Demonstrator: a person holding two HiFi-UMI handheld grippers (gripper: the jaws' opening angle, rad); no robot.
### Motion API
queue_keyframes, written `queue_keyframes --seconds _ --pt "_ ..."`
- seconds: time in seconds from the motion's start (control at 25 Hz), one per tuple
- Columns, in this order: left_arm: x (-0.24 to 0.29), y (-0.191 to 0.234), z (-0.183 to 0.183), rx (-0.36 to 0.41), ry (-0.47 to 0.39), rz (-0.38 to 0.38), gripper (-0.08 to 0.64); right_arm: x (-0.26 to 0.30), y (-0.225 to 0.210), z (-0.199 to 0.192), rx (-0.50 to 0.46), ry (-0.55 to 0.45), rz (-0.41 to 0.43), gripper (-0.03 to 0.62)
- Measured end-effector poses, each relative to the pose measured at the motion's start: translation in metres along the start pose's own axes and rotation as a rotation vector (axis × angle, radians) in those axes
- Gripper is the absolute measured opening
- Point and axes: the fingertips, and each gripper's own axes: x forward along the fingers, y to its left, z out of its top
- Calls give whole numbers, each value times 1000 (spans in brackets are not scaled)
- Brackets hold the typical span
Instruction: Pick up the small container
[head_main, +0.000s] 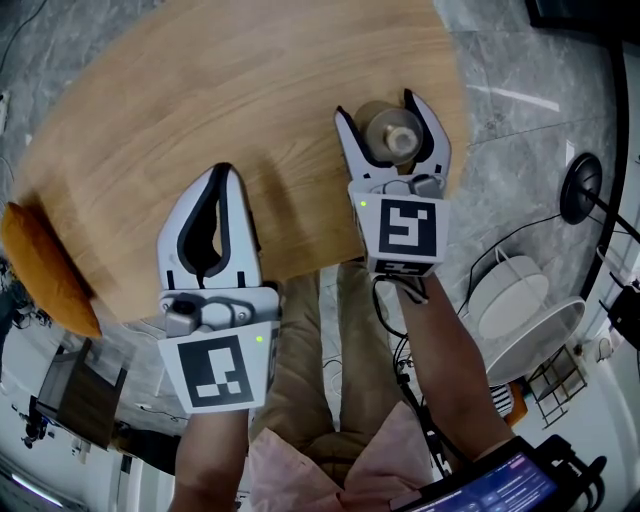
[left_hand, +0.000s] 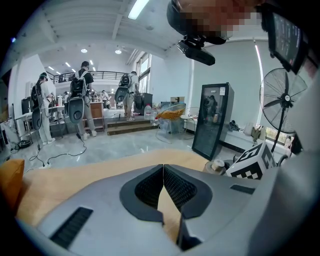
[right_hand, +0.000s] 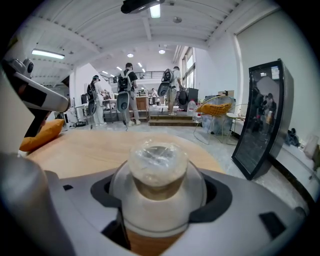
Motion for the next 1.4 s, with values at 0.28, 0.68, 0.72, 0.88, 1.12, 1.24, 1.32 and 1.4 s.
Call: queue_keyframes --seconds 0.28,0.68,0.72,0.88,1.12,1.24,1.32,1.4 --pt "-9 -6 19 10 -26 11 14 -16 0 31 14 -41 15 337" --pt "-25 -16 55 11 -94 23 14 -43 -1 76 -25 -110 33 337" --pt "-27 -17 59 10 -99 25 14 -46 -1 81 -14 -105 38 337" --pt "-38 -24 76 9 -127 32 12 -63 -4 98 -11 -109 43 338" --pt "-55 -35 104 17 -178 46 14 -93 -11 130 -69 -176 45 339" --pt "-69 -40 122 21 -208 54 12 -111 -10 151 -72 -206 50 339" --pt "-81 -41 135 24 -227 61 12 -126 -8 167 -77 -227 55 339" --pt "-94 -43 147 30 -245 71 14 -140 -5 185 -82 -253 61 339"
